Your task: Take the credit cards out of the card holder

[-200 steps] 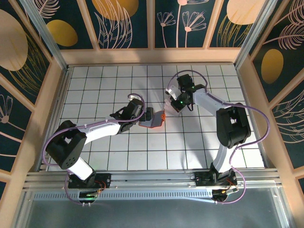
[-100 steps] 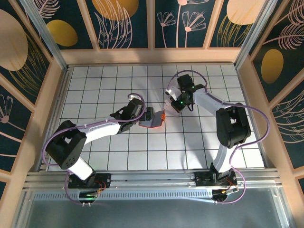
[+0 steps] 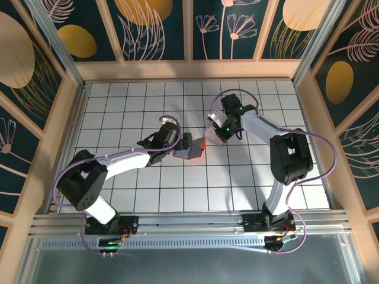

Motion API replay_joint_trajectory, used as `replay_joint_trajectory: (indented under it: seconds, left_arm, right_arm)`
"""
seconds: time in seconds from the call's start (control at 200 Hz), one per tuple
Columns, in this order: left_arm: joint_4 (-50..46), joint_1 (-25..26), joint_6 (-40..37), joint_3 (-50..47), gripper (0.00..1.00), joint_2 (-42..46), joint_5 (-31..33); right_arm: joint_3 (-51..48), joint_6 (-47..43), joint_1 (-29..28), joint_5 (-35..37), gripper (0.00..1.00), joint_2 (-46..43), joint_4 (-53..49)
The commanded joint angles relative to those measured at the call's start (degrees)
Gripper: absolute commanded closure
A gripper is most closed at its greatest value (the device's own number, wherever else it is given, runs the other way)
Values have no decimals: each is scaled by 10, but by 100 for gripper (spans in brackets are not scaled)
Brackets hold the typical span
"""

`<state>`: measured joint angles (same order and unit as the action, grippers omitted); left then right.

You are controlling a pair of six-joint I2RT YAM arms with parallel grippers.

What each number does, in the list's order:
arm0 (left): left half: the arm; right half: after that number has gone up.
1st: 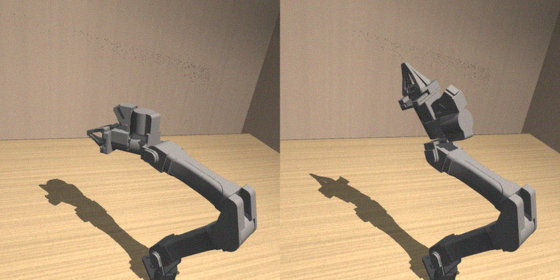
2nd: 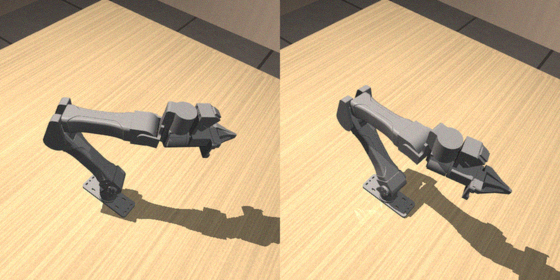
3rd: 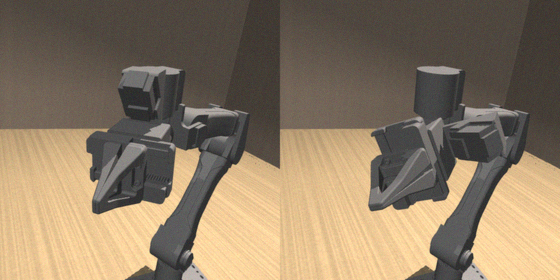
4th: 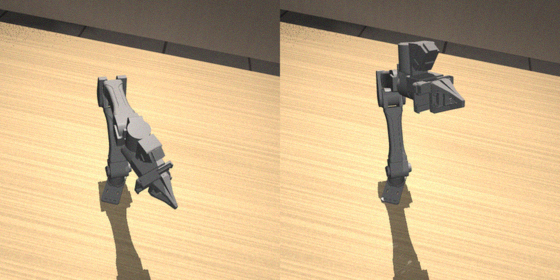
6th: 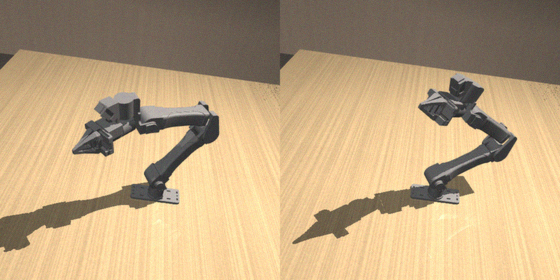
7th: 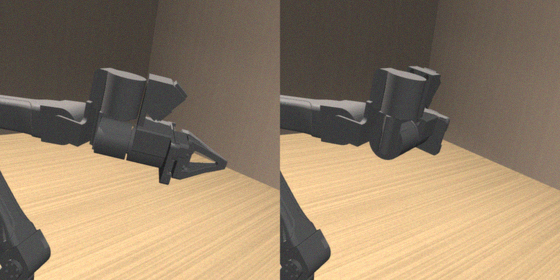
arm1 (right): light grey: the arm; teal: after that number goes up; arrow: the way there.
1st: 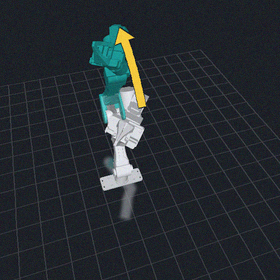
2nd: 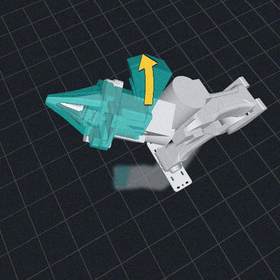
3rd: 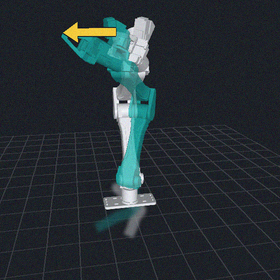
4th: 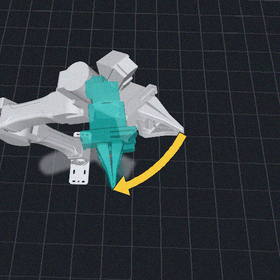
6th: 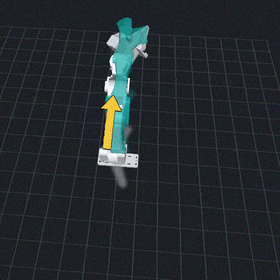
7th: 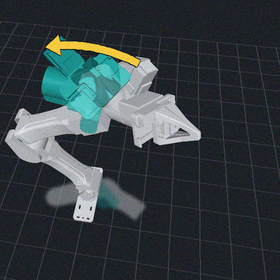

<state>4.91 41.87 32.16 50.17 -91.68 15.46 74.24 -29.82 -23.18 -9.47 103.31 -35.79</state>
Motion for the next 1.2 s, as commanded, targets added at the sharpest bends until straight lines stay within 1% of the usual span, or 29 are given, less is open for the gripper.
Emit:
replay_joint_trajectory:
  seconds: [0.0,0.17,0.475,0.636,0.726,0.806,0.896,1.036,1.196]
  left_arm:
    - [-2,-6,-3,13,1,-9,-1]
    - [-2,-6,-3,15,1,-11,-4]
    - [-1,-6,1,14,1,-10,-9]
    - [2,-6,3,12,1,-8,-11]
    - [2,-6,3,14,1,-10,-10]
    - [2,-6,4,15,1,-10,-11]
    - [2,-6,6,15,1,-6,-9]
    - [2,-6,8,12,1,1,-5]
    - [2,-6,14,7,1,10,0]
  right_arm:
    - [15,-12,1,0,100,-5,-37]
    - [15,-10,-4,-1,100,21,-28]
    - [54,-9,-20,-2,100,51,5]
    - [73,9,-20,20,90,58,7]
    - [69,19,-20,29,86,48,24]
    - [64,30,-20,39,80,39,39]
    - [55,43,-19,53,76,23,53]
    - [37,69,-19,62,74,-19,73]
    - [10,111,-19,65,74,-82,93]
